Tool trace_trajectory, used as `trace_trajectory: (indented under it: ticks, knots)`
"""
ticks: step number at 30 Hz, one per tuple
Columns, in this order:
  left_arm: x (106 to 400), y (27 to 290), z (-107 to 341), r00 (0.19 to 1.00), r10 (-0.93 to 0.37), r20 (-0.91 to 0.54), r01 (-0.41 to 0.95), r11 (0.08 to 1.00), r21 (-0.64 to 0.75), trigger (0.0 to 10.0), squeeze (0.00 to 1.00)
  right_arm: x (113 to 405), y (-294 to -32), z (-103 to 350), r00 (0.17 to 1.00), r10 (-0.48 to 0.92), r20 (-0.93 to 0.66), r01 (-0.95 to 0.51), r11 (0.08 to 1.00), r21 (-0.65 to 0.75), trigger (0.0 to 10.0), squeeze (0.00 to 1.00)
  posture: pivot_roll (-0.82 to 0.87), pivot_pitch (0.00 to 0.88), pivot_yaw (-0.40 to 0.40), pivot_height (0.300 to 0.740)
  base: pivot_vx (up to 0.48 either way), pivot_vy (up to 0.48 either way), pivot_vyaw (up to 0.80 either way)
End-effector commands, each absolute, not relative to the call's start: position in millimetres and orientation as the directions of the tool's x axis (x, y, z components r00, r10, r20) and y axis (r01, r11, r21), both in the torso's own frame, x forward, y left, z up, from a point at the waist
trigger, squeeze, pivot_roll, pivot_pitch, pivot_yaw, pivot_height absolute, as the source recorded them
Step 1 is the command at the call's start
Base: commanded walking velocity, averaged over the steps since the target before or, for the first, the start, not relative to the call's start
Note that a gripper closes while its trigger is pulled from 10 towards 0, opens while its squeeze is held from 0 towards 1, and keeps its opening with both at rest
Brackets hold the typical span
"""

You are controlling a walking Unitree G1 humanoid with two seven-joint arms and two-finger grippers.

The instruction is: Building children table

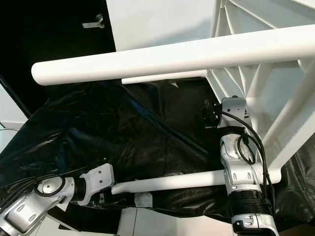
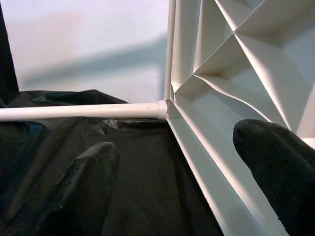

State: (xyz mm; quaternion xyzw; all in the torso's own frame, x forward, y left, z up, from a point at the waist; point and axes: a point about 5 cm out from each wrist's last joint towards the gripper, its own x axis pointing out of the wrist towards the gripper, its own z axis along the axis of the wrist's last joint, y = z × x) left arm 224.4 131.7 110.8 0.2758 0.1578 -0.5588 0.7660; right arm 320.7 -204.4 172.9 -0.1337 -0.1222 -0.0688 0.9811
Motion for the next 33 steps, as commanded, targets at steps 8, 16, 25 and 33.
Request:
trace_trajectory:
  ticks: [8,16,25,33]
  knots:
    - [231,136,111,0.388,-0.739,-0.55,0.919,0.264,0.294,1.5,0.0,321,-204,172,0.962,-0.111,0.25,0.174,0.953,-0.247,10.0,0.0,0.04,0.0,0.0,0.74,0.0,0.0,0.0]
    - [233,132,109,0.372,-0.756,-0.539,0.923,0.239,0.302,10.0,0.0,298,-234,172,0.884,-0.38,0.274,0.444,0.865,-0.234,10.0,0.0,0.02,0.0,0.005,0.74,0.0,0.0,0.0]
    - [246,129,110,0.365,-0.773,-0.518,0.925,0.239,0.295,10.0,0.0,272,-252,171,0.805,-0.525,0.275,0.588,0.768,-0.254,10.0,0.0,0.0,0.0,0.02,0.74,0.0,0.0,0.0]
    - [261,130,109,0.383,-0.761,-0.524,0.917,0.246,0.314,10.0,0.0,264,-256,169,0.792,-0.556,0.255,0.609,0.752,-0.253,10.0,0.0,-0.02,0.0,0.03,0.74,0.0,0.0,0.0]
